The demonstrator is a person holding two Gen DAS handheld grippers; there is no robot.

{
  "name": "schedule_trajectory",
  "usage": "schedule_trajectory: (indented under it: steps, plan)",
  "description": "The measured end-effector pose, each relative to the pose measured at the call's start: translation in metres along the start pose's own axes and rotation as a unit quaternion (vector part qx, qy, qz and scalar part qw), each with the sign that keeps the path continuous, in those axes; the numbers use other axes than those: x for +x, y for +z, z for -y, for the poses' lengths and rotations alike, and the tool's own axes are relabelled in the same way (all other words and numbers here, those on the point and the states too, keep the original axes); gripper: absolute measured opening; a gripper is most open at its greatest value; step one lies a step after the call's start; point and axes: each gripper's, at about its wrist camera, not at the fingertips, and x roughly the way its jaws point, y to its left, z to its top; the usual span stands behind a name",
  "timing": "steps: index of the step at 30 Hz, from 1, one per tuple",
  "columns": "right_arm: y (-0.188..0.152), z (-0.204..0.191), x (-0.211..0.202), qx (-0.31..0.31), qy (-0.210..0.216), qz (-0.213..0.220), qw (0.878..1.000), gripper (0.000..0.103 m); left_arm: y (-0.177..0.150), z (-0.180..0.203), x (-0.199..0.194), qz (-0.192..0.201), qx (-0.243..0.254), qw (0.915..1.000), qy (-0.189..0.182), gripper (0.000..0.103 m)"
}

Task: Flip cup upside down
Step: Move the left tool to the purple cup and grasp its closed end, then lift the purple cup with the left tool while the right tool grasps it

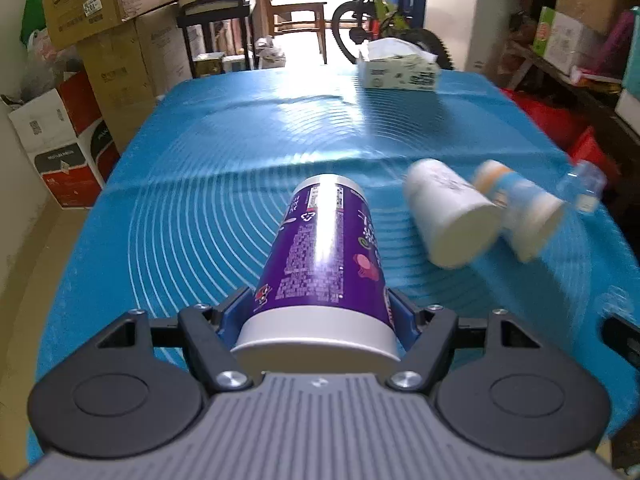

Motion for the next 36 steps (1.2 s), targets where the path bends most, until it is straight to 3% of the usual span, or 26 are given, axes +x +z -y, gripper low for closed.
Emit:
schedule_trajectory:
  steps: [6,21,28,36]
  plan:
    - [-0.005,0.005,-0.011,0.006,0.004,0.001,1.000,0.103,-0.026,0.023,-0.022,-0.002,0.019,0.9997,-0.015,0.073]
    - [-0.015,0.009,-0.021,0.006,0.000,-0.011,1.000,0.103,-0.040,0.030,0.000,-0.021,0.011,0.9995,-0.022,0.075]
    - [-0.013,0.005,-0.021,0.001,0.000,-0.011,1.000,0.103,-0.037,0.025,-0.005,-0.007,-0.005,0.9998,-0.020,0.094]
    - [-0.013,0.005,-0.022,0.000,0.000,-0.011,1.000,0.103,-0.035,0.027,-0.008,0.001,0.003,0.9999,-0.013,0.099]
